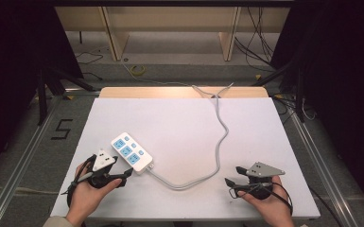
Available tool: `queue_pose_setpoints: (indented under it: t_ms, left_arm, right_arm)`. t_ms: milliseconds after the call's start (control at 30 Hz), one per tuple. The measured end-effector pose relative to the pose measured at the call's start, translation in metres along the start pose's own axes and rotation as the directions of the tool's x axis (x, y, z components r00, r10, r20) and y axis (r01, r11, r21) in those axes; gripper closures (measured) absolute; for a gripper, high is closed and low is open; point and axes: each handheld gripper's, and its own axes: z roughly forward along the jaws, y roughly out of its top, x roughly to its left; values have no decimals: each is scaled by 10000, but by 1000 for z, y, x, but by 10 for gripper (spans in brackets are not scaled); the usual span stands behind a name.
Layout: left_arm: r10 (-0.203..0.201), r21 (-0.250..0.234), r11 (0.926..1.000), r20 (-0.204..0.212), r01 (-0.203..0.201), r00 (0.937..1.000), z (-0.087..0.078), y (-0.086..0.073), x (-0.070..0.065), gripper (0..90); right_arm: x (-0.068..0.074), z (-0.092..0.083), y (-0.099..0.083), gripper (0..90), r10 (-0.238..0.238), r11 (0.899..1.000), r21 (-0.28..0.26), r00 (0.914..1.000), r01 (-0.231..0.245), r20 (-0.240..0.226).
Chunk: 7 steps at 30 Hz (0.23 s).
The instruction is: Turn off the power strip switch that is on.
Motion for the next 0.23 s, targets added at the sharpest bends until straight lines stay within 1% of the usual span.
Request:
queue_pose_setpoints:
  t_ms: [233]
  left_arm:
    - [-200,78,9998,-158,201,9997,1,-9,4,264]
  right_arm:
    - [0,0,0,375,5,10000,6,10000,-5,-10]
